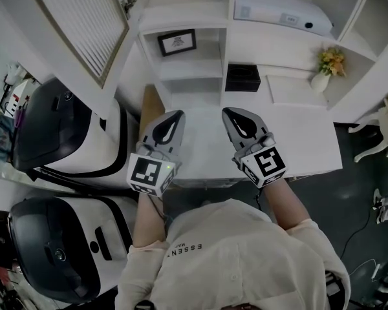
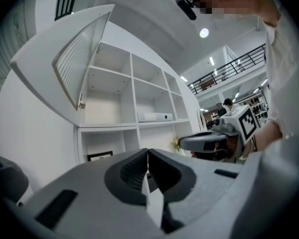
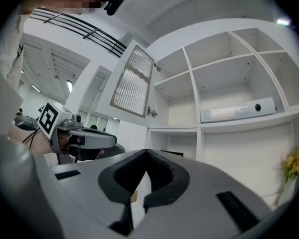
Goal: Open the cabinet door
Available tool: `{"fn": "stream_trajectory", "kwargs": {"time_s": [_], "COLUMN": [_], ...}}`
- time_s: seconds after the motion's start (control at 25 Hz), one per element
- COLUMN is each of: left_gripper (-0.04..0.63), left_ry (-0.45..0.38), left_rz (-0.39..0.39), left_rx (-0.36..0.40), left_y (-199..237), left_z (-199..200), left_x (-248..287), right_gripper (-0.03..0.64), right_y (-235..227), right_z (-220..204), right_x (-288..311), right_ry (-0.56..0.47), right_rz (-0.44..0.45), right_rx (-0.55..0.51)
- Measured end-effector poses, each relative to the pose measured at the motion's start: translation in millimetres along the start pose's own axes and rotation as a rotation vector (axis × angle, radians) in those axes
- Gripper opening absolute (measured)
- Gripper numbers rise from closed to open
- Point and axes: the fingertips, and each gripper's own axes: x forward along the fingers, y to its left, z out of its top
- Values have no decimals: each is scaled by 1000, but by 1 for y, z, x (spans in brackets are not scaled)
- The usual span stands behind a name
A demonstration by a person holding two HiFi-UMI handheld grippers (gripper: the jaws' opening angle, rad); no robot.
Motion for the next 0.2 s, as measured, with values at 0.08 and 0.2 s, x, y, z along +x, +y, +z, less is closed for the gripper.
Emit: {"fn": "stream_trajectory", "kwargs": {"time_s": [0.08, 0.2], "left_gripper": [3, 3], "left_ry": [5, 12], "left_rz": [-2, -8], "left_rx": [2, 4], "left_y": [0, 1], "left_z": [-2, -6], "left_x": [2, 5], "right_gripper": [15, 15], "right_y": [0, 0], "right_z": [-3, -6], "right_x": [1, 2], "right_ry": [8, 13], "right_rz": [0, -2], "right_rx": [1, -5]}}
